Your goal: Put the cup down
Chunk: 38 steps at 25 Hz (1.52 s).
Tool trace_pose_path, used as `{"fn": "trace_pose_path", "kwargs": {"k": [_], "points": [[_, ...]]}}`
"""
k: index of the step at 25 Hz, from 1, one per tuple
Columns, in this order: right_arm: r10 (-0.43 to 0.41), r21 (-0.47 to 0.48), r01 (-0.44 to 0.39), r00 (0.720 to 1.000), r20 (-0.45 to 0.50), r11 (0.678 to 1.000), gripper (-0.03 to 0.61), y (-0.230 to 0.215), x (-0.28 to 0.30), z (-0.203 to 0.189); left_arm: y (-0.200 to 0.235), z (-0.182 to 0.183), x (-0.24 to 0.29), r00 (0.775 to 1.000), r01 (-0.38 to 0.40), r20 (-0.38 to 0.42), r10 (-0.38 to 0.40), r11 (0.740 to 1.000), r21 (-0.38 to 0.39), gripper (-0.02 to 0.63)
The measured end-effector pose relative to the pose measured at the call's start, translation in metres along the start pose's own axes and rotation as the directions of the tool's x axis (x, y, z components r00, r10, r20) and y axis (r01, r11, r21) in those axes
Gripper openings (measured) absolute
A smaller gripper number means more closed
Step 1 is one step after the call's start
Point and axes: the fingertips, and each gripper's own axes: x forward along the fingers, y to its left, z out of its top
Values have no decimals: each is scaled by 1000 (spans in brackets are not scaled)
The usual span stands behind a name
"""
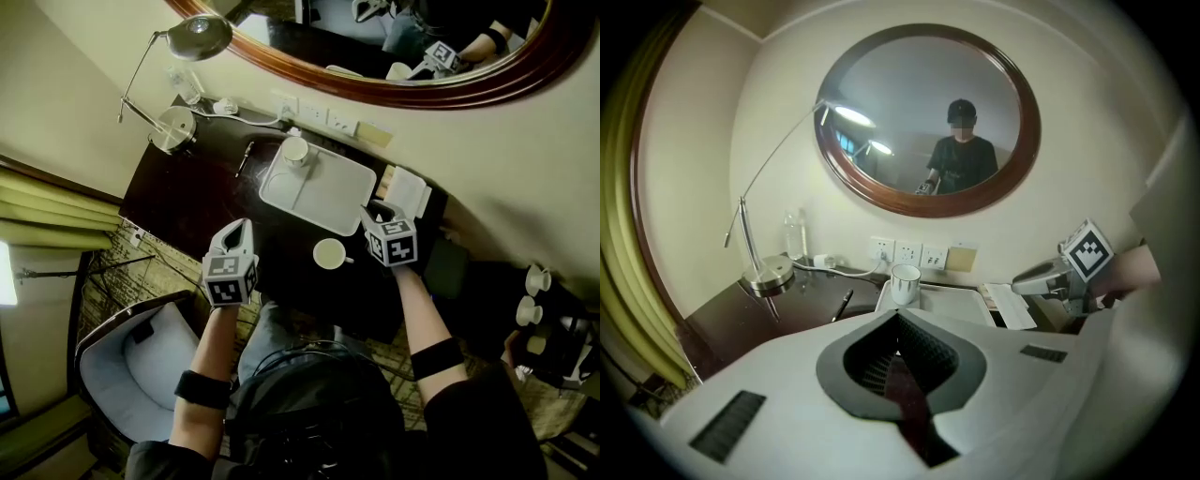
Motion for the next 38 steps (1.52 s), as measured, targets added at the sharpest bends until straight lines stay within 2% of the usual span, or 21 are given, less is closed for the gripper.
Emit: {"fn": "trace_pose_path", "kwargs": {"k": [2, 6, 8, 12, 18, 21, 26, 33, 34, 38], "points": [[16, -29, -16, 1000, -11, 999, 174, 11, 16, 17, -4, 0, 6, 1000, 19, -12, -19, 1000, 6, -12], [70, -82, -71, 997, -21, 994, 229, 41, 44, 49, -7, 1, 14, 999, 35, -23, -34, 999, 31, -12], [86, -108, -87, 996, -15, 990, 289, 47, 61, 59, -4, 6, 19, 999, 28, -17, -28, 998, 54, -12], [97, -85, -97, 995, -3, 992, 405, 70, 79, 81, 12, 8, 30, 1000, 6, 2, -6, 996, 90, -12], [67, -77, -67, 998, -3, 995, 488, 85, 124, 94, 17, 15, 45, 998, 58, -25, -56, 993, 102, -12], [41, -63, -41, 999, -2, 997, 511, 87, 149, 102, 21, 14, 54, 996, 87, -44, -82, 990, 115, -12], [15, -50, -15, 1000, 5, 999, 511, 90, 185, 114, 31, 12, 67, 993, 115, -49, -109, 985, 127, -12], [-74, -10, 74, 997, 4, 997, 513, 80, 220, 119, 44, 4, 70, 991, 126, -48, -122, 988, 93, -12], [-85, -8, 85, 996, 0, 996, 528, 79, 223, 119, 46, 3, 70, 991, 126, -46, -122, 988, 85, -12], [-88, 8, 88, 996, -32, 996, 528, 82, 237, 119, 51, -3, 67, 991, 127, -44, -124, 990, 66, -12]]}}
